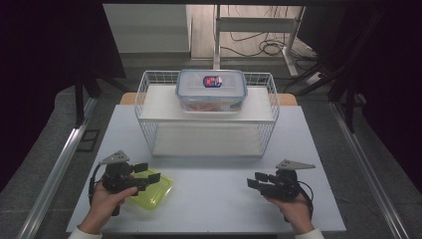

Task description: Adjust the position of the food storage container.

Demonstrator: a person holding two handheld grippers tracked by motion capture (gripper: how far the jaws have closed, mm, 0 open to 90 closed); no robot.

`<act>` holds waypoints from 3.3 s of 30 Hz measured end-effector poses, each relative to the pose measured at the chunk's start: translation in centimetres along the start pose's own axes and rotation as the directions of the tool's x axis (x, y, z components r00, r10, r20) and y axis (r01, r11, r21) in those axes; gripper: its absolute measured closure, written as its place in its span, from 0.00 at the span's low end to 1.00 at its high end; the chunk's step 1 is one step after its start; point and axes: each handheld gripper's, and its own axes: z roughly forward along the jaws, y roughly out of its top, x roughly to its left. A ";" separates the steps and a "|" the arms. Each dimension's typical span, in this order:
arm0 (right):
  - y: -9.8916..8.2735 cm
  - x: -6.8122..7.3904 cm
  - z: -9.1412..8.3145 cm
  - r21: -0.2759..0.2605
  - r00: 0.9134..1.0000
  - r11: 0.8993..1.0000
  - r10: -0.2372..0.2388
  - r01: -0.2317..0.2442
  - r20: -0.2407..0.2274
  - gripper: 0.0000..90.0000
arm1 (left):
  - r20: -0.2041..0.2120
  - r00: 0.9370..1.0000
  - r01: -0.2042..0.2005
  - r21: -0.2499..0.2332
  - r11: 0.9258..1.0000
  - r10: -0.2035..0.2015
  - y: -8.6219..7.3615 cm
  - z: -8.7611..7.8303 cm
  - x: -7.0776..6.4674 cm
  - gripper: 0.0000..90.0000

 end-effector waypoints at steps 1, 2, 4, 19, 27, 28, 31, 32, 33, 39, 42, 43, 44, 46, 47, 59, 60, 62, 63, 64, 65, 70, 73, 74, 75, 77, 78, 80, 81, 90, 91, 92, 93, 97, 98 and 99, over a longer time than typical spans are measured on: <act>-0.1 -0.1 0.0 -0.001 1.000 1.000 -0.001 0.001 0.006 0.51 | 0.000 1.000 0.000 0.000 1.000 0.000 0.0 0.0 0.0 0.32; -0.2 -0.1 0.0 0.002 1.000 1.000 -0.001 0.001 0.012 0.51 | -0.001 1.000 0.001 -0.001 1.000 -0.001 0.0 -0.2 0.1 0.34; -0.5 -0.3 -0.1 0.001 1.000 1.000 0.004 -0.004 0.015 0.51 | -0.017 1.000 0.005 0.002 1.000 -0.005 -0.1 -0.7 0.5 0.39; -1.0 -0.6 -0.4 0.010 1.000 1.000 0.013 -0.013 0.028 0.48 | -0.064 0.998 -0.014 0.082 0.997 0.019 -1.7 -3.6 2.8 1.00; -1.0 -0.6 -0.3 0.012 0.999 1.000 0.015 -0.016 0.033 0.47 | -0.180 0.984 0.029 0.103 0.994 -0.010 -3.0 -5.3 5.4 1.00; -1.0 -0.6 -0.3 0.012 0.999 1.000 0.015 -0.016 0.033 0.47 | -0.209 0.978 0.047 0.097 0.994 -0.026 -3.3 -5.7 6.2 1.00; -1.0 -0.6 -0.3 0.012 0.999 1.000 0.016 -0.016 0.034 0.46 | -0.240 0.970 0.072 0.105 0.992 -0.045 -3.7 -5.9 7.3 1.00; -1.0 -0.6 -0.3 0.011 0.999 1.000 0.016 -0.016 0.034 0.46 | -0.240 0.970 0.072 0.105 0.992 -0.045 -3.7 -5.9 7.3 1.00; -1.0 -0.6 -0.3 0.011 0.999 1.000 0.016 -0.016 0.034 0.46 | -0.246 0.968 0.081 0.112 0.990 -0.051 -3.9 -5.8 7.6 1.00; -1.0 -0.5 -0.3 0.009 0.999 1.000 0.016 -0.016 0.034 0.45 | -0.229 0.970 0.116 0.166 0.979 -0.076 -5.0 -4.9 8.8 1.00; -1.0 -0.5 -0.2 0.010 0.999 1.000 0.014 -0.015 0.035 0.45 | -0.212 0.975 0.112 0.184 0.977 -0.072 -5.4 -4.7 8.6 1.00; -1.0 -0.5 -0.2 0.010 0.999 1.000 0.017 -0.017 0.034 0.45 | -0.208 0.976 0.109 0.191 0.976 -0.069 -5.5 -4.6 8.5 1.00; -1.0 -0.5 -0.2 0.010 0.999 1.000 0.017 -0.017 0.034 0.45 | -0.206 0.977 0.105 0.198 0.975 -0.063 -5.5 -4.5 8.4 1.00; -1.0 -0.6 -0.2 0.010 0.999 1.000 0.017 -0.018 0.036 0.44 | -0.203 0.977 0.103 0.200 0.974 -0.062 -5.5 -4.5 8.3 1.00; -1.0 -0.6 -0.2 0.010 0.999 1.000 0.018 -0.018 0.036 0.44 | -0.197 0.979 0.101 0.200 0.974 -0.061 -5.5 -4.5 8.2 1.00; -1.0 -0.6 -0.3 0.007 0.999 1.000 0.020 -0.020 0.039 0.44 | -0.138 0.990 0.064 0.237 0.969 -0.031 -5.2 -2.9 6.2 1.00; -1.0 -0.6 -0.3 0.006 0.999 1.000 0.023 -0.023 0.038 0.44 | -0.130 0.991 0.061 0.240 0.969 -0.030 -5.2 -2.7 6.0 1.00; -0.9 -0.6 -0.3 0.007 0.999 1.000 0.024 -0.024 0.041 0.44 | -0.116 0.993 0.054 0.246 0.968 -0.026 -5.1 -2.4 5.6 1.00; -0.9 -0.6 -0.3 0.005 0.999 1.000 0.025 -0.025 0.040 0.44 | -0.113 0.993 0.051 0.246 0.968 -0.024 -5.0 -2.2 5.3 1.00; -0.9 -0.6 -0.3 0.006 0.999 1.000 0.025 -0.025 0.041 0.44 | -0.109 0.994 0.046 0.250 0.967 -0.019 -5.0 -2.0 5.1 1.00; -0.9 -0.6 -0.3 0.006 0.999 1.000 0.025 -0.025 0.041 0.44 | -0.105 0.994 0.041 0.255 0.966 -0.014 -5.0 -1.9 4.8 1.00; -0.9 -0.6 -0.4 0.004 0.999 1.000 0.025 -0.025 0.040 0.44 | -0.088 0.996 0.020 0.266 0.964 0.003 -4.9 -1.1 3.8 1.00; -0.9 -0.5 -0.4 0.005 0.999 1.000 0.024 -0.024 0.040 0.44 | -0.071 0.997 0.012 0.273 0.962 0.008 -4.8 -0.6 3.4 1.00; -0.9 -0.6 -0.3 0.004 0.999 1.000 0.022 -0.023 0.042 0.44 | -0.067 0.998 0.010 0.274 0.962 0.009 -4.7 -0.4 3.1 1.00; -0.9 -0.5 -0.4 0.003 0.999 1.000 0.025 -0.025 0.042 0.44 | -0.065 0.998 0.006 0.276 0.961 0.012 -4.6 -0.3 3.0 1.00; -0.9 -0.6 -0.4 0.001 0.999 1.000 0.024 -0.024 0.043 0.44 | -0.058 0.998 0.000 0.278 0.961 0.017 -4.4 0.1 2.6 1.00; -0.8 -0.6 -0.4 -0.002 0.999 1.000 0.019 -0.019 0.043 0.44 | -0.056 0.998 -0.003 0.277 0.961 0.019 -4.3 0.3 2.4 1.00; -0.8 -0.6 -0.5 -0.002 0.999 1.000 0.022 -0.022 0.043 0.44 | -0.049 0.999 -0.009 0.281 0.960 0.023 -4.1 0.8 2.1 1.00; -0.8 -0.6 -0.5 -0.002 0.999 1.000 0.022 -0.022 0.043 0.44 | -0.046 0.999 -0.010 0.283 0.959 0.024 -4.1 0.9 1.9 1.00; -0.8 -0.5 -0.5 0.000 0.999 1.000 0.024 -0.024 0.044 0.44 | -0.018 0.999 -0.026 0.294 0.956 0.032 -3.8 2.3 0.6 1.00; -0.8 -0.5 -0.5 0.000 0.999 1.000 0.024 -0.024 0.044 0.44 | -0.015 0.999 -0.028 0.294 0.955 0.034 -3.7 2.4 0.5 1.00; -0.8 -0.5 -0.5 0.000 0.999 1.000 0.024 -0.024 0.044 0.44 | -0.010 0.999 -0.031 0.294 0.955 0.035 -3.7 2.7 0.3 1.00; -0.8 -0.5 -0.5 0.001 0.999 1.000 0.025 -0.025 0.044 0.44 | -0.007 0.999 -0.035 0.298 0.954 0.038 -3.6 2.8 0.1 1.00; -0.8 -0.5 -0.5 0.000 0.999 1.000 0.026 -0.026 0.045 0.44 | 0.004 0.999 -0.044 0.300 0.953 0.046 -3.2 3.8 -0.7 1.00; -0.8 -0.5 -0.5 0.000 0.999 1.000 0.026 -0.026 0.045 0.44 | 0.007 0.999 -0.051 0.302 0.952 0.051 -3.1 4.0 -0.9 1.00; -0.8 -0.5 -0.5 0.000 0.999 1.000 0.027 -0.027 0.045 0.44 | 0.009 0.999 -0.052 0.303 0.952 0.051 -3.0 4.2 -1.2 1.00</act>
